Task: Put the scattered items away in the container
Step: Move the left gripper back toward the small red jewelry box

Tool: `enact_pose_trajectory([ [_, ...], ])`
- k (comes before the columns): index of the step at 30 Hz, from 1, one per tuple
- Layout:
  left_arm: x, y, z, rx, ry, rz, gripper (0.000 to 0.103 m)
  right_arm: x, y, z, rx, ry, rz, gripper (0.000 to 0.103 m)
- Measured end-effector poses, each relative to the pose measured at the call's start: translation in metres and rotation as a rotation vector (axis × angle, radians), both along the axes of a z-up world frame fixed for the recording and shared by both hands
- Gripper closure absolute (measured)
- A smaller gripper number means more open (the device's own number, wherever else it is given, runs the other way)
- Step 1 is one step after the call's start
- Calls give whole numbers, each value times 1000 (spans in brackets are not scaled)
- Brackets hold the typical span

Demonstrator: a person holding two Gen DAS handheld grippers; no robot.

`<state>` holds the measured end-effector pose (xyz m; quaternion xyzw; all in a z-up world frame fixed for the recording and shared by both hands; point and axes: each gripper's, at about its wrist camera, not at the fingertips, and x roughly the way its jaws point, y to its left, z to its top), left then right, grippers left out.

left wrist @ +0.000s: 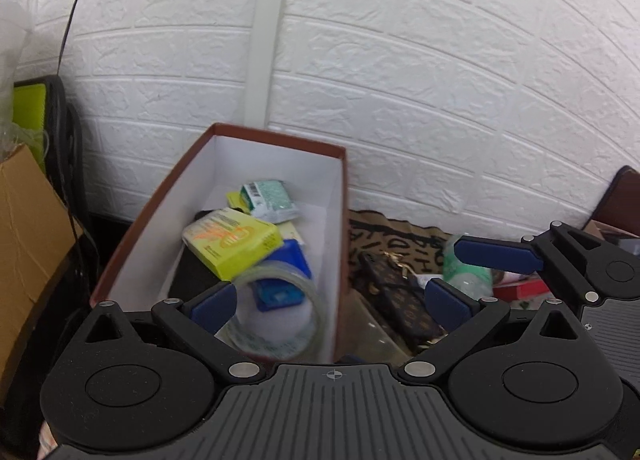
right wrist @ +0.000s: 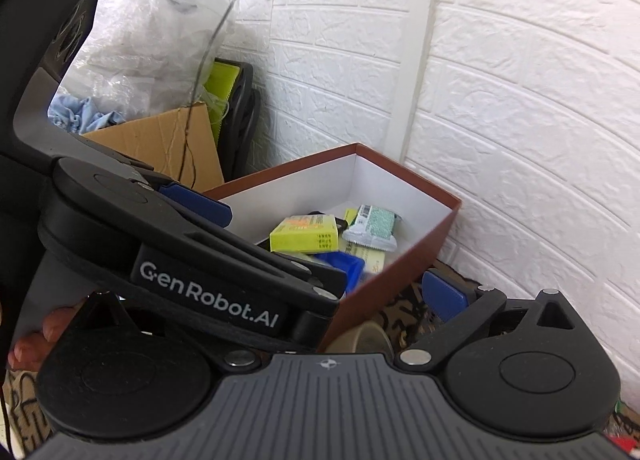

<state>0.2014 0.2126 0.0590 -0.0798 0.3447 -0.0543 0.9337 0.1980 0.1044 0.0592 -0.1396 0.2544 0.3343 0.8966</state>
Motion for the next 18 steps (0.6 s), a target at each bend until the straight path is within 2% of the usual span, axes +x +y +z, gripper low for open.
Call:
enact_pose_trajectory([
  [8,-52,-58,-6,-26,-17,-8,0,-53,-63,-1,121,35,19,1],
  [18,-102,-123,-46,-103,10,-45,0,-114,-131,-26,91,-40,-53,1],
])
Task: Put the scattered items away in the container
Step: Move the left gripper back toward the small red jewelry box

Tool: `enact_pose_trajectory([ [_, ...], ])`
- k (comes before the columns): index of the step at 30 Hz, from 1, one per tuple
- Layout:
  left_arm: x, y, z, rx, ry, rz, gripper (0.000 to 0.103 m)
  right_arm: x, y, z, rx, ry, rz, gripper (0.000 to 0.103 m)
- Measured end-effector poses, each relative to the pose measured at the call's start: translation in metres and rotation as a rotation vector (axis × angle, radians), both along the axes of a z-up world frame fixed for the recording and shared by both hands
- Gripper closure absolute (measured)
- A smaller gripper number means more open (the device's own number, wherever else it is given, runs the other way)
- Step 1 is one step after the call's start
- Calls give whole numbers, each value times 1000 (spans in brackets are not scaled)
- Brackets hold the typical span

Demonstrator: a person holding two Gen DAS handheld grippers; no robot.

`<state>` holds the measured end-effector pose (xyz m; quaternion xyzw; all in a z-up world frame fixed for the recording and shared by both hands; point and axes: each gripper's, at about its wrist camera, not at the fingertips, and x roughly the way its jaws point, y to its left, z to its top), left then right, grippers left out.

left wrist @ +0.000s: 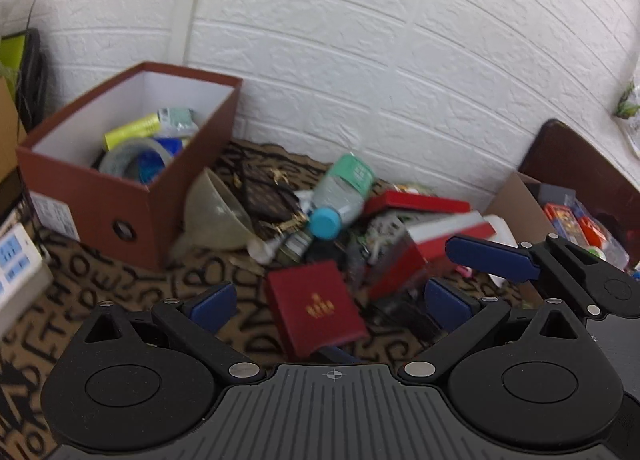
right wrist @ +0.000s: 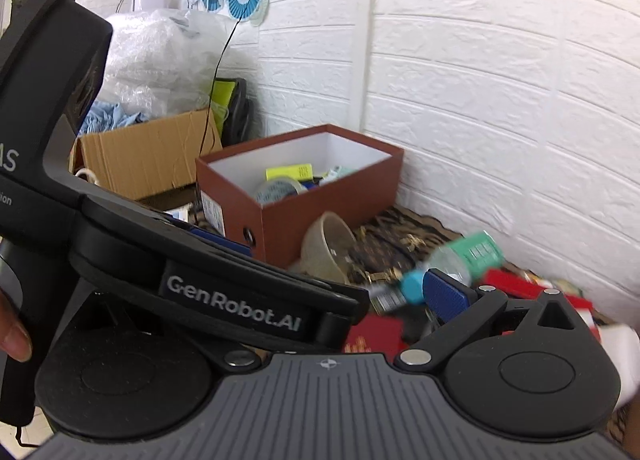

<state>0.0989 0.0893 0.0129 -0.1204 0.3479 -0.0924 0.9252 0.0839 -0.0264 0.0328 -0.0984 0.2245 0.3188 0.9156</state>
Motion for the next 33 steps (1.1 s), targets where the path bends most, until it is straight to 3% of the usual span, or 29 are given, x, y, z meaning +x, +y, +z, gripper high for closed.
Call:
enact_pose_trajectory([
  [3,-14,-11,-12,-23,20,1,0,-17,-12,-7,9,-12,-8,1],
  [13,-40,-36,-48,23,61,35,0,-52,-35,-37,-41,-37,-18,1],
  [18,-33,-37,-59,76,74,62,0,-50,-43,-56,-31,14,-53,1],
  [24,-24,-26,-63,70,76,85,0,-41,-48,-66,-6,68,-97,1],
  [33,-12,-21,-69,101,84,74,0,-28,-36,-84,-53,95,-116,1],
])
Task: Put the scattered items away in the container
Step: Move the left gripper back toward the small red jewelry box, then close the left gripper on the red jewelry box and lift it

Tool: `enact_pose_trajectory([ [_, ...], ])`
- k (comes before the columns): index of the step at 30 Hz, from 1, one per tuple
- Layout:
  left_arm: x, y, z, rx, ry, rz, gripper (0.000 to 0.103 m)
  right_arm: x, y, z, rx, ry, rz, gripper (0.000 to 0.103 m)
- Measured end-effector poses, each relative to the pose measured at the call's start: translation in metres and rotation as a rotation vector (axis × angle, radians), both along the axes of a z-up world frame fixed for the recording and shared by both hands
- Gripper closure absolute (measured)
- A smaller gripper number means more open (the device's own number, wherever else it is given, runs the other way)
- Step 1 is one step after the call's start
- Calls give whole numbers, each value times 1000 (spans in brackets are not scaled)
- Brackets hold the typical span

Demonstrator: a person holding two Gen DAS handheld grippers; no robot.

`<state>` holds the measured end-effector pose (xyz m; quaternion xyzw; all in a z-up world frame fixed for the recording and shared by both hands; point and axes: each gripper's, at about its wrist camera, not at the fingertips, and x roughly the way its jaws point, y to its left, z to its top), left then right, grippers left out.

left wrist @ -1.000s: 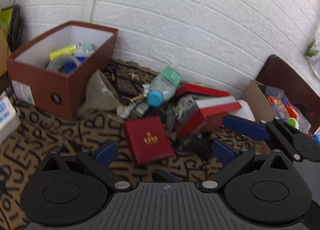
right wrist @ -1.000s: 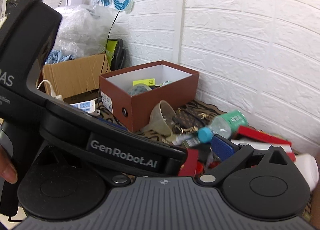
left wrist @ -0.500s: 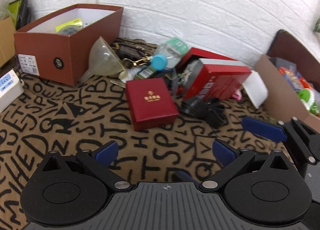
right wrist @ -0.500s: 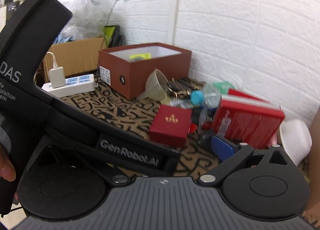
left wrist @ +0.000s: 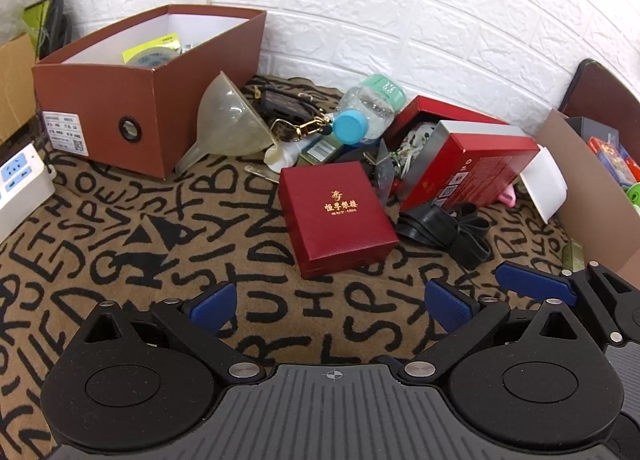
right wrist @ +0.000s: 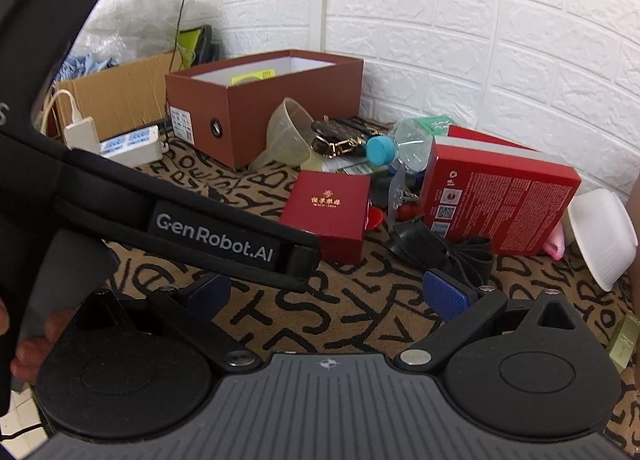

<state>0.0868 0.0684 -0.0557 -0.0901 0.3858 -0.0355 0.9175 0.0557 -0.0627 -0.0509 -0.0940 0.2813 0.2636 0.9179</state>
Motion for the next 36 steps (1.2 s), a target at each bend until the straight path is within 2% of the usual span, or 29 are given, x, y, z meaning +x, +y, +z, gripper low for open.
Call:
enact_pose_trajectory([
  [7,16,4,-9,-9,28,-13,0,16,10,-9,-14,20,7,4],
  [15,36,10,-18,-19,47,-38,0,41,17,-20,3,67,7,16],
  [19,46,13,-23,-27,64,-67,5,51,20,-25,-10,65,21,23],
  [24,55,14,-23,-32,53,-105,12,62,22,-28,-14,56,39,25],
  [26,58,13,-24,-22,52,-116,13,66,24,-29,-3,67,55,34],
  [28,60,12,-24,-23,47,-127,13,69,27,-30,-2,76,70,39],
  [31,64,10,-25,-30,46,-145,16,71,32,-33,-17,68,76,39],
  [34,63,7,-24,-28,49,-151,18,69,33,-33,-12,68,82,49],
  [36,60,6,-23,-18,52,-145,26,67,33,-31,-9,65,81,50],
])
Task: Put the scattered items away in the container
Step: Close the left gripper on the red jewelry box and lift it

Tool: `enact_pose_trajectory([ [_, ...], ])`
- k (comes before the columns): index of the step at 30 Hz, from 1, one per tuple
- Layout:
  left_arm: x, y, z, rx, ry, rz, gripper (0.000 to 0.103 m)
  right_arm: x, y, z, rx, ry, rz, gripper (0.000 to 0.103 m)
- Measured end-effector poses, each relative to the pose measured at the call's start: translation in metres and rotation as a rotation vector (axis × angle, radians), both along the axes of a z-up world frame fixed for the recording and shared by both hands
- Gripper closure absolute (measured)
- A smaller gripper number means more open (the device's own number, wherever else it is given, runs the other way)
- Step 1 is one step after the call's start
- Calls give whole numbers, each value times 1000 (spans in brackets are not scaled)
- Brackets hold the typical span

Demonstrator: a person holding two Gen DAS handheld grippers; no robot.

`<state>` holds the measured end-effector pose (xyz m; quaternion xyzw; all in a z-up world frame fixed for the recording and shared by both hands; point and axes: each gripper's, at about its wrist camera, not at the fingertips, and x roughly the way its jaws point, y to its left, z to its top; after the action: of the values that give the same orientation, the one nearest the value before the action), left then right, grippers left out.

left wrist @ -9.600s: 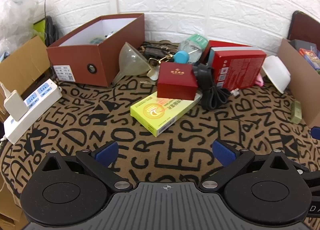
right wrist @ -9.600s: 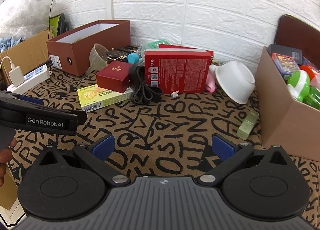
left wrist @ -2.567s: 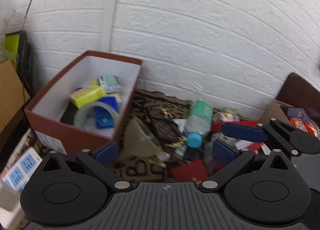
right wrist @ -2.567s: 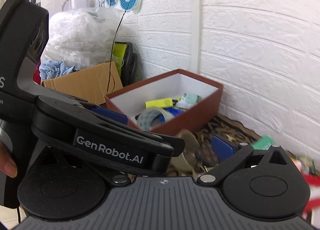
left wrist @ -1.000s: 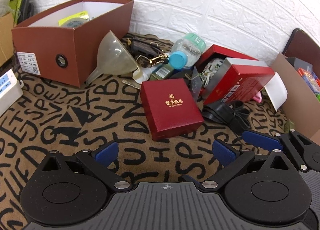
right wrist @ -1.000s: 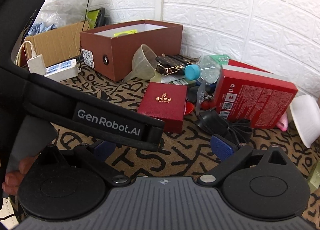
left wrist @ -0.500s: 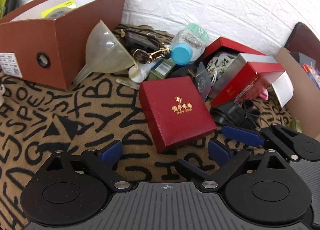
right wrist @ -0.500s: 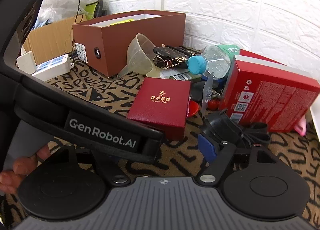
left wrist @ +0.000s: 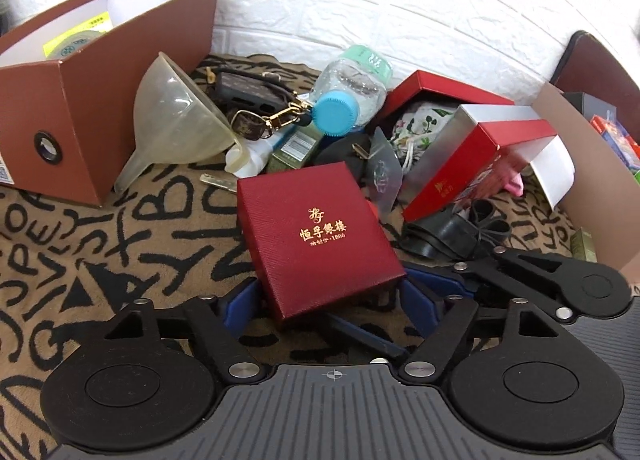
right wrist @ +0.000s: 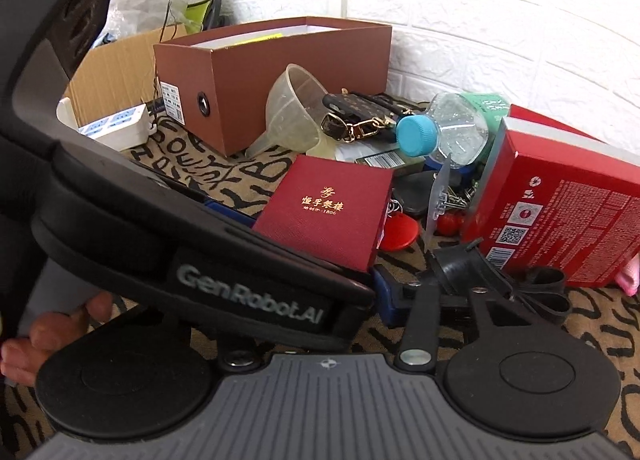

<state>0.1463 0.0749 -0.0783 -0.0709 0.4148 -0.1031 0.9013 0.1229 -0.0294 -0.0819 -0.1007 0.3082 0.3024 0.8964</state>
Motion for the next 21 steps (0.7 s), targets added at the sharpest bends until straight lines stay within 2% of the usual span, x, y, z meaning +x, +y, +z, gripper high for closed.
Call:
enact_pose_trajectory([
  [8,-41,1,4,-6,14,6,27,-34,-5,9,-33,-11,48,52],
  [14,-81,-10,-1,-12,28,-24,26,-75,-19,9,-33,23,77,52],
  [17,-91,-15,-2,-9,25,-48,18,-92,-26,8,-38,25,91,50],
  [21,-94,-13,0,-25,26,-31,18,-100,-30,9,-24,25,97,46],
])
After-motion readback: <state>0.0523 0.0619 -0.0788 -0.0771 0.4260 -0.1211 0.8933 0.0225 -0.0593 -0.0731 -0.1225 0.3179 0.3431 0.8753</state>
